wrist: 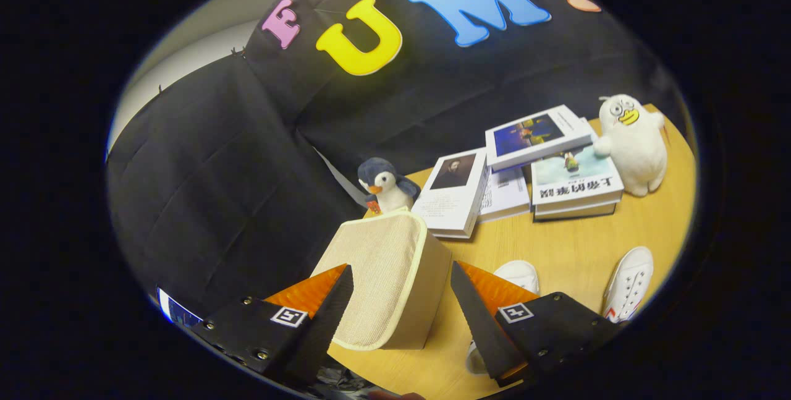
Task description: Open the storage box then place both shoes into the box .Put the left shoe in first, then the right shoe, with the right side of both shoes facing outward in a uniform manner.
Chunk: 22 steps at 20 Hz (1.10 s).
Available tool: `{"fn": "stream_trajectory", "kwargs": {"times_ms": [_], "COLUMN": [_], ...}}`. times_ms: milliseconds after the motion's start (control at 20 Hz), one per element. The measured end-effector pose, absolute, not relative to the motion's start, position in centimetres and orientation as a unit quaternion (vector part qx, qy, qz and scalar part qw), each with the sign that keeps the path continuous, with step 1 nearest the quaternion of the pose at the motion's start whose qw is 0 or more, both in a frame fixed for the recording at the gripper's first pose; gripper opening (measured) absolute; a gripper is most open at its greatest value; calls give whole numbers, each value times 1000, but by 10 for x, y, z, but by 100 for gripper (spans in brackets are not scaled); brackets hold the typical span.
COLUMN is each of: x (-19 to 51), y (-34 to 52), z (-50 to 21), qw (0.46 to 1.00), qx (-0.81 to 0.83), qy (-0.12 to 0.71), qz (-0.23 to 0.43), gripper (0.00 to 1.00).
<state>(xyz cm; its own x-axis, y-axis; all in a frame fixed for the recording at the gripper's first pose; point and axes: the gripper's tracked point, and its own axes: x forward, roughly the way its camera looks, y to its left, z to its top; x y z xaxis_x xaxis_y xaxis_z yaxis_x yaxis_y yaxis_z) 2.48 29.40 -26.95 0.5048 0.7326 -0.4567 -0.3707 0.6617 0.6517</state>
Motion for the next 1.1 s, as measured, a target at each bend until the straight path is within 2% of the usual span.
{"fn": "stream_trajectory", "kwargs": {"times_ms": [300, 600, 650, 800, 850, 950, 1050, 1100], "x": [16, 12, 12, 19, 23, 23, 22, 22], "y": [339, 363, 364, 368, 361, 365, 366, 366], "z": [-324, -334, -331, -324, -316, -307, -297, -289], "qw": [776, 729, 723, 715, 717, 702, 701, 702], "qx": [278, 333, 346, 372, 378, 392, 385, 382], "qy": [439, 472, 474, 472, 469, 478, 482, 480], "qz": [358, 367, 366, 357, 350, 353, 358, 362], "gripper": [96, 96, 92, 68, 43, 16, 6, 5]}}
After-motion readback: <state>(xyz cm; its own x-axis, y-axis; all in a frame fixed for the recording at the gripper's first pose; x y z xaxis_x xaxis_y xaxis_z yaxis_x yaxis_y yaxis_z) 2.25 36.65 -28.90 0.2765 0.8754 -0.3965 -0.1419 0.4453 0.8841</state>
